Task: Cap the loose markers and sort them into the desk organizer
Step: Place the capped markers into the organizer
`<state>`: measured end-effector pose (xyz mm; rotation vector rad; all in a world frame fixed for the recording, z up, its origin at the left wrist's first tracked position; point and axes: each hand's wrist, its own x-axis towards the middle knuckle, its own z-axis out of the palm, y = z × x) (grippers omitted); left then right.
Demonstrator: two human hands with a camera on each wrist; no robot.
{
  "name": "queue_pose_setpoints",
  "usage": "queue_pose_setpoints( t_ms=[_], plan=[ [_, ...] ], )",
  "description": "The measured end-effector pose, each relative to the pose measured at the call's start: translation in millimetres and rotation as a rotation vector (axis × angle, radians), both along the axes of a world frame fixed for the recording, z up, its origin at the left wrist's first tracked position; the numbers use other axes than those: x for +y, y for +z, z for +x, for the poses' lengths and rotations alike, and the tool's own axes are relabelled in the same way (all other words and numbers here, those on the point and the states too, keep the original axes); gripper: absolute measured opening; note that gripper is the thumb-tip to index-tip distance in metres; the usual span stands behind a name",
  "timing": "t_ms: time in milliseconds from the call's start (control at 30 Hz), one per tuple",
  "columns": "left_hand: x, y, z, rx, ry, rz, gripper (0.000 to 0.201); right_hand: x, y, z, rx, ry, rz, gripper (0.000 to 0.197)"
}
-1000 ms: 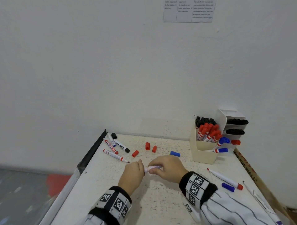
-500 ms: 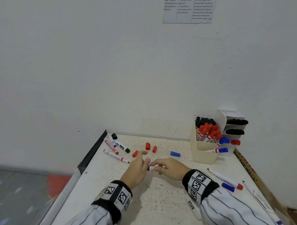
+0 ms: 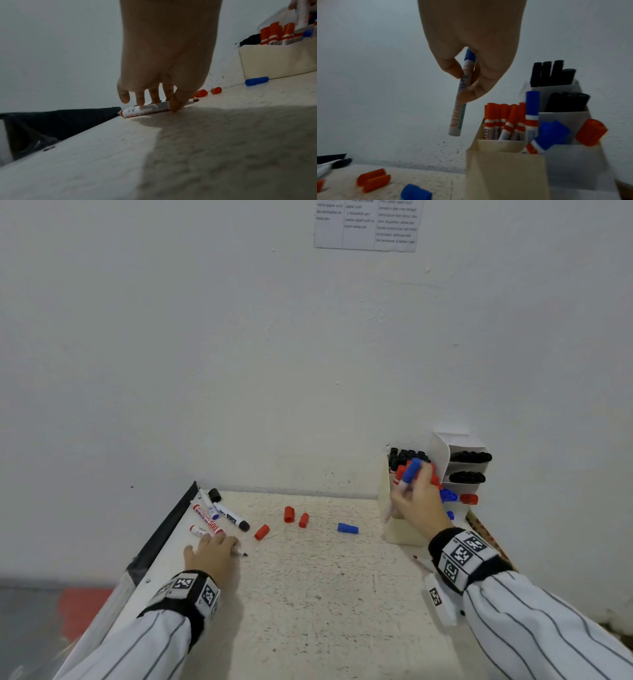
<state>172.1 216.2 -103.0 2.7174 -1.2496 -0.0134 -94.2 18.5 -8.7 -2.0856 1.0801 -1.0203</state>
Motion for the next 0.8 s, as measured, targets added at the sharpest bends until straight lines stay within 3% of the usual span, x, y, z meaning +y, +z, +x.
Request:
queue_pose_setpoints(
  t_ms=[133, 233, 433, 633, 800],
  plan=[
    [-2.3, 2.4, -1.2, -0.05, -0.019, 0.052, 0.023, -17.4, 5.0, -13.3, -0.037, -0.117, 0.022, 0.017],
    [-10.1, 8.9, -9.6, -0.031, -0.053, 0.018, 0.028, -30.7, 0.3, -20.6, -0.015, -0.155, -0.058, 0.018],
    [-28.5, 17.7, -21.0, 0.426, -0.079, -0.116, 0.031, -33.4, -7.9, -32.5, 0.096, -0.208, -0.14, 0.021],
    [-34.5, 18.0, -32.1, 0.604, 0.012, -0.156, 0.032, -33.4, -13.7, -39.9, 0.319, -0.332, -0.282, 0.016],
    [-32.1, 15.7, -32.9, 0.624, 0.033, -0.221, 0.029, -39.8, -17.4, -42.6, 0.502, -0.366, -0.301, 0.014]
  ],
)
